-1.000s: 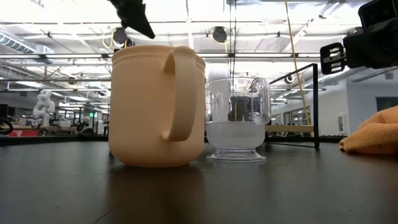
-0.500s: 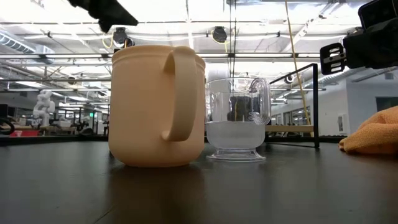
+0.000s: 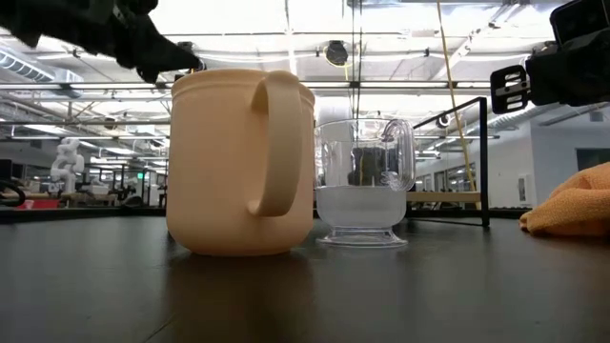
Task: Stack small to large cups/mugs on shelf
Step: Put the orange mug on the shelf
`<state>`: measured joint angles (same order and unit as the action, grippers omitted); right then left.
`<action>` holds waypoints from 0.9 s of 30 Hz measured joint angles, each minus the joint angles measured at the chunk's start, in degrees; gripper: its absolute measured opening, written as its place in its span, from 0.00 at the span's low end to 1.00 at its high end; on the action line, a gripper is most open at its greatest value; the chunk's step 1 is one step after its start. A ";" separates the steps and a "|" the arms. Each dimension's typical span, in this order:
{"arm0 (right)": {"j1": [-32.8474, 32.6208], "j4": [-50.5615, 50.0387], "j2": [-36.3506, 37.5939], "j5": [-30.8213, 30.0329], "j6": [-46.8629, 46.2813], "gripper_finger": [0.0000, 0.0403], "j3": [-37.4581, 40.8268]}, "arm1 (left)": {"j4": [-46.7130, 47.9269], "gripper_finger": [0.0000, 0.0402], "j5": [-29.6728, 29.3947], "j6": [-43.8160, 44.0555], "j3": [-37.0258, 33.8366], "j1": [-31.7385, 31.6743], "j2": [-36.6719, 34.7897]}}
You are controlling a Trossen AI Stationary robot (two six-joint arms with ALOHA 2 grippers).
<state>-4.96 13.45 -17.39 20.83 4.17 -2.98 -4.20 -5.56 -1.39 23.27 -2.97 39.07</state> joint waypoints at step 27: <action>0.01 0.00 -0.04 -0.01 2.02 0.00 0.00 | -18.37 0.00 1.03 -2.81 -9.33 6.88 -0.15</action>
<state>-4.95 13.45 -17.43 20.82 6.20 -2.98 -22.57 -4.54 -4.20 13.93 3.91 38.92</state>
